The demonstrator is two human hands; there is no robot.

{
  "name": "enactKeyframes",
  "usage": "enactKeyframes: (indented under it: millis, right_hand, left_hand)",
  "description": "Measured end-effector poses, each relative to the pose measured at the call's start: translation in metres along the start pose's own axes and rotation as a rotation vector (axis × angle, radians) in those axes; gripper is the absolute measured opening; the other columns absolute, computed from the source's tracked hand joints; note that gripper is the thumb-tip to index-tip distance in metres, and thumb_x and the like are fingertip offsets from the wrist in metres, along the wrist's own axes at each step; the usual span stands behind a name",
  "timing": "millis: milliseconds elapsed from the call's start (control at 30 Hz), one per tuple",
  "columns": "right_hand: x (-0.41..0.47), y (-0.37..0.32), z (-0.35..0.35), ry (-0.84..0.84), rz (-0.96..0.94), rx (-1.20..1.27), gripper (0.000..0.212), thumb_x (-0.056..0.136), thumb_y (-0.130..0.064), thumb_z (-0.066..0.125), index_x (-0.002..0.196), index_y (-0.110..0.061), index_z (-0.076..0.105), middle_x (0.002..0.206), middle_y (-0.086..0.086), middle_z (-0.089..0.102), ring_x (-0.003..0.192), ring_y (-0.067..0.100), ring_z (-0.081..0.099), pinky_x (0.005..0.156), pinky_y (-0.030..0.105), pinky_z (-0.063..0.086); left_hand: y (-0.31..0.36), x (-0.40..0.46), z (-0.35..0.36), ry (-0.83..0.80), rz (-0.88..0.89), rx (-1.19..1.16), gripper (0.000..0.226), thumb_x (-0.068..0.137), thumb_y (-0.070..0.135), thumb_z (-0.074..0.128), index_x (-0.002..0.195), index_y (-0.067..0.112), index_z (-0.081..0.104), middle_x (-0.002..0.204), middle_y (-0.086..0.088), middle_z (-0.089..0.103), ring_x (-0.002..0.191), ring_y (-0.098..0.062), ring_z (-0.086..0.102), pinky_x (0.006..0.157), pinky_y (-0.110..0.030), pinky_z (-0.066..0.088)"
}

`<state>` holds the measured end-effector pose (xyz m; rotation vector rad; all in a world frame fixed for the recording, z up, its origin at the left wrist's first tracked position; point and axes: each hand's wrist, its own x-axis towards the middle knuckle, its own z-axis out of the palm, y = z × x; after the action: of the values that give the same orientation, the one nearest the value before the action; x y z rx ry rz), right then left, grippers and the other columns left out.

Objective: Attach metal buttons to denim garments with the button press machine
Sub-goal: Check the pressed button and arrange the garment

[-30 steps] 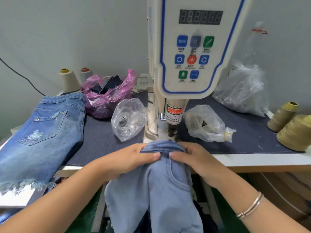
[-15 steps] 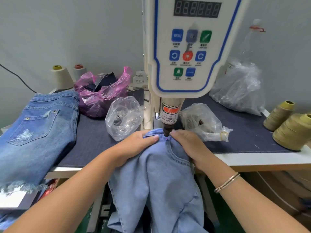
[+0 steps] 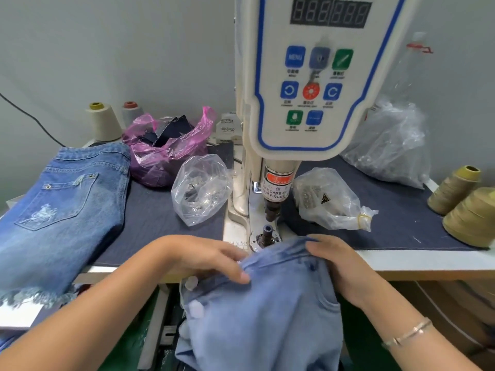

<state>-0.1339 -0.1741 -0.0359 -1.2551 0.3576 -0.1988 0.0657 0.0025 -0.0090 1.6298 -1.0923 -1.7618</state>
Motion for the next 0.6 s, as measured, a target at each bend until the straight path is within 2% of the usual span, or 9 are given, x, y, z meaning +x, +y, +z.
enactKeyframes:
  millis: [67,133,200,267,333,367,433,500,600]
  right_hand:
    - [-0.015,-0.004,-0.008,-0.078,-0.06,0.343,0.042,0.071,-0.025,0.077,0.102,0.002,0.071,0.106,0.024,0.068,0.1,0.032,0.067,0.085,0.036,0.054]
    - [-0.026,-0.015,-0.004,-0.197,-0.202,0.465,0.053,0.097,-0.027,0.045,0.13,0.015,0.046,0.135,0.033,0.046,0.13,0.04,0.043,0.113,0.045,0.027]
    - [-0.038,-0.03,-0.008,-0.152,-0.271,0.527,0.05,0.101,-0.021,0.026,0.133,0.014,0.041,0.137,0.037,0.041,0.133,0.041,0.038,0.117,0.044,0.016]
    - [-0.03,-0.039,-0.02,0.021,-0.111,0.26,0.024,0.088,-0.008,0.051,0.1,0.004,0.068,0.101,0.021,0.07,0.098,0.027,0.068,0.094,0.032,0.05]
    - [-0.017,-0.053,-0.025,0.266,-0.015,-0.406,0.035,0.088,0.013,0.045,0.081,-0.015,0.065,0.065,-0.016,0.068,0.06,-0.005,0.064,0.063,0.007,0.048]
    - [-0.012,-0.059,-0.023,0.257,0.016,-0.642,0.037,0.091,0.013,0.046,0.086,-0.022,0.06,0.069,-0.021,0.065,0.061,-0.011,0.06,0.059,0.002,0.042]
    - [-0.005,-0.065,0.001,0.093,-0.093,-0.871,0.025,0.089,-0.011,0.062,0.103,-0.031,0.057,0.104,-0.02,0.061,0.084,-0.013,0.059,0.077,0.004,0.042]
    - [-0.009,-0.062,0.03,-0.189,-0.116,-0.881,0.053,0.073,-0.039,0.074,0.122,-0.037,0.054,0.126,-0.02,0.058,0.114,-0.009,0.052,0.095,0.013,0.042]
    - [-0.011,-0.055,0.047,-0.3,-0.168,-0.9,0.053,0.065,-0.05,0.074,0.108,-0.069,0.051,0.113,-0.042,0.056,0.111,-0.02,0.049,0.088,0.003,0.039]
  left_hand:
    - [-0.004,-0.003,0.001,-0.08,-0.06,0.135,0.032,0.079,0.029,0.073,0.107,0.017,0.067,0.109,-0.003,0.069,0.102,-0.018,0.064,0.09,-0.028,0.051]
    - [-0.009,-0.006,0.005,-0.131,-0.073,0.238,0.021,0.081,0.026,0.072,0.101,0.022,0.068,0.102,0.002,0.069,0.098,-0.016,0.063,0.094,-0.031,0.048]
    - [-0.009,-0.011,0.008,-0.117,-0.02,0.262,0.01,0.087,0.018,0.067,0.089,0.028,0.069,0.088,0.011,0.069,0.084,-0.009,0.063,0.084,-0.02,0.047]
    - [-0.002,-0.018,0.006,-0.003,0.097,0.168,0.014,0.09,0.017,0.063,0.08,0.025,0.069,0.079,0.013,0.068,0.073,-0.005,0.062,0.073,-0.015,0.047]
    - [0.01,-0.02,0.003,0.102,0.206,0.045,0.013,0.088,0.021,0.063,0.091,0.01,0.069,0.089,0.001,0.071,0.083,-0.014,0.066,0.079,-0.025,0.052]
    - [0.018,-0.02,0.005,0.123,0.243,0.022,0.02,0.086,0.022,0.063,0.095,0.004,0.068,0.095,-0.005,0.071,0.088,-0.018,0.066,0.083,-0.03,0.053]
    - [0.039,-0.015,0.012,0.132,0.306,0.025,0.02,0.084,0.02,0.063,0.095,0.004,0.067,0.094,-0.008,0.069,0.086,-0.019,0.066,0.083,-0.032,0.052]
    - [0.059,-0.01,0.019,0.124,0.373,0.004,0.012,0.082,0.015,0.064,0.09,0.007,0.068,0.089,-0.005,0.07,0.081,-0.017,0.067,0.078,-0.029,0.054]
    - [0.078,-0.009,0.02,0.141,0.371,0.049,0.016,0.077,0.013,0.066,0.091,0.005,0.065,0.091,-0.005,0.072,0.087,-0.019,0.069,0.083,-0.03,0.055]
